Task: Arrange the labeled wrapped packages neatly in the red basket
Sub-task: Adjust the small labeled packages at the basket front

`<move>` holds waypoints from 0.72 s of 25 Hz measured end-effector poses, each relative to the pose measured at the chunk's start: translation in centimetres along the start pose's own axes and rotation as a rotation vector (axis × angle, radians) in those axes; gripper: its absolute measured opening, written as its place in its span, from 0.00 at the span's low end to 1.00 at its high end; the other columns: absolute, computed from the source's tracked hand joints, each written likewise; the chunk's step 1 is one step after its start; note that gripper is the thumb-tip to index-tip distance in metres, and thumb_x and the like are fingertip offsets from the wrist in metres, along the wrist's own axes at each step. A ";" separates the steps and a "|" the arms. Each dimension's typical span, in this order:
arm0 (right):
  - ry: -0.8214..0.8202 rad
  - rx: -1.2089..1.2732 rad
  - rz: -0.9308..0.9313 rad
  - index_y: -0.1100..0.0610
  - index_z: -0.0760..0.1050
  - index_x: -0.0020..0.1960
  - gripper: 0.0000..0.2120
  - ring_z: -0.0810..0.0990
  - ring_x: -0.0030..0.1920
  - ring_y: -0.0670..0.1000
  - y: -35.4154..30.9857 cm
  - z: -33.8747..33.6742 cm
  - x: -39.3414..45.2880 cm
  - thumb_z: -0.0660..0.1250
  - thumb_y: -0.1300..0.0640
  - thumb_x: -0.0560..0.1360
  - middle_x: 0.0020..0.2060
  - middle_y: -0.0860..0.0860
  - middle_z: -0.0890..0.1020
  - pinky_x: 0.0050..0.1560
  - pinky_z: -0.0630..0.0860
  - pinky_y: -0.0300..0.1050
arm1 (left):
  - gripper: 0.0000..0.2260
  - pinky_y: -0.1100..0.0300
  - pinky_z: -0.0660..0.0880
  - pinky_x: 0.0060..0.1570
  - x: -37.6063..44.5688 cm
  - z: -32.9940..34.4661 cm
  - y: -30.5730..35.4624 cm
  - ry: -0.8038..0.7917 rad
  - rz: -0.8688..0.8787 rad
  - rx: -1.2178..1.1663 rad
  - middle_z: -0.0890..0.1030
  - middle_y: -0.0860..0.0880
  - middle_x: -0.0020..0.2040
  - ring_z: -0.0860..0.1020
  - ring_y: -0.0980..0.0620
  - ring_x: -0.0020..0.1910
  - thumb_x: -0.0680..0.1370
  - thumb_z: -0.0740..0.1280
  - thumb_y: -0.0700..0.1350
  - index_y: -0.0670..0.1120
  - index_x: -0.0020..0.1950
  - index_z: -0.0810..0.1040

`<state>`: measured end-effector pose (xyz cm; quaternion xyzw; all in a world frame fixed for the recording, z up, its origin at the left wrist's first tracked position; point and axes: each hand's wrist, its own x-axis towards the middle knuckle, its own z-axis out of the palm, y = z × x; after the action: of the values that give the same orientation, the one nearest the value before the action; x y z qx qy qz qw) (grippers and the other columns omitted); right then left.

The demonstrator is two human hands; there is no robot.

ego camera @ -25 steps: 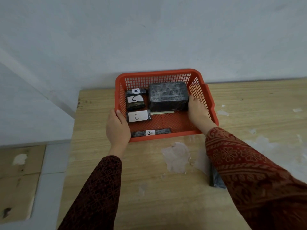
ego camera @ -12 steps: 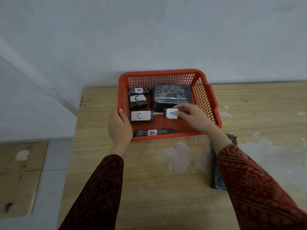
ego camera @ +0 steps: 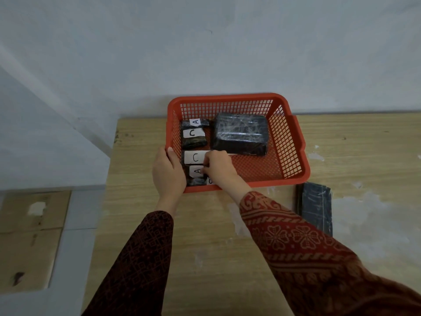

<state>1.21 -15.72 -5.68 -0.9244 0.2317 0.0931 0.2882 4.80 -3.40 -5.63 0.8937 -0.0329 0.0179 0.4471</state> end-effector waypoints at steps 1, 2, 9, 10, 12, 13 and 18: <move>0.006 0.012 -0.016 0.63 0.78 0.52 0.11 0.80 0.53 0.59 -0.2 0.2 0.0 0.72 0.59 0.72 0.49 0.61 0.83 0.53 0.78 0.50 | 0.15 0.54 0.69 0.37 0.0 0.0 0.0 0.006 0.004 0.001 0.77 0.45 0.42 0.74 0.47 0.39 0.83 0.52 0.47 0.39 0.48 0.73; 0.012 0.035 -0.035 0.63 0.78 0.53 0.11 0.80 0.53 0.59 -0.2 0.2 0.0 0.71 0.60 0.72 0.50 0.61 0.83 0.53 0.79 0.51 | 0.14 0.54 0.69 0.36 0.0 0.0 0.0 0.011 0.011 0.003 0.77 0.46 0.42 0.73 0.47 0.38 0.83 0.52 0.47 0.39 0.48 0.73; -0.111 0.010 -0.188 0.60 0.76 0.60 0.13 0.79 0.54 0.59 0.9 -1.4 -1.6 0.62 0.57 0.78 0.54 0.60 0.81 0.52 0.78 0.52 | 0.14 0.56 0.68 0.38 0.2 0.0 -0.3 0.021 0.040 -0.028 0.76 0.46 0.43 0.73 0.49 0.40 0.83 0.53 0.46 0.39 0.49 0.73; -0.078 -0.015 -0.209 0.58 0.76 0.60 0.14 0.79 0.54 0.59 1.3 -1.8 -2.2 0.61 0.56 0.78 0.54 0.59 0.82 0.53 0.78 0.53 | 0.14 0.55 0.69 0.40 0.3 0.0 -0.3 0.022 0.049 -0.039 0.77 0.45 0.44 0.73 0.48 0.41 0.83 0.53 0.46 0.39 0.50 0.74; 0.012 -0.072 -0.239 0.57 0.76 0.59 0.13 0.80 0.52 0.58 2.5 -2.4 -3.7 0.60 0.53 0.78 0.53 0.56 0.82 0.50 0.78 0.53 | 0.14 0.54 0.70 0.41 0.4 0.1 -0.5 0.025 0.060 -0.048 0.78 0.44 0.45 0.74 0.47 0.43 0.83 0.53 0.46 0.38 0.51 0.74; 0.049 -0.107 -0.243 0.56 0.76 0.58 0.13 0.81 0.50 0.57 3.4 -2.7 -4.7 0.59 0.52 0.79 0.51 0.55 0.83 0.48 0.78 0.52 | 0.14 0.54 0.70 0.41 0.5 0.1 -0.6 0.026 0.060 -0.051 0.78 0.44 0.45 0.75 0.47 0.43 0.83 0.54 0.46 0.38 0.51 0.74; 0.300 -0.034 -0.042 0.56 0.78 0.52 0.08 0.82 0.45 0.54 8.3 -4.9 -6.9 0.62 0.54 0.77 0.45 0.53 0.83 0.44 0.77 0.47 | 0.13 0.57 0.71 0.50 0.1 -0.1 -0.3 0.055 0.092 -0.030 0.75 0.48 0.53 0.73 0.51 0.51 0.82 0.55 0.45 0.40 0.63 0.71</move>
<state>-8.61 -21.94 -3.67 -0.9374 0.2511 -0.0483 0.2366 4.97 -3.09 -5.81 0.8835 -0.0621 0.0624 0.4600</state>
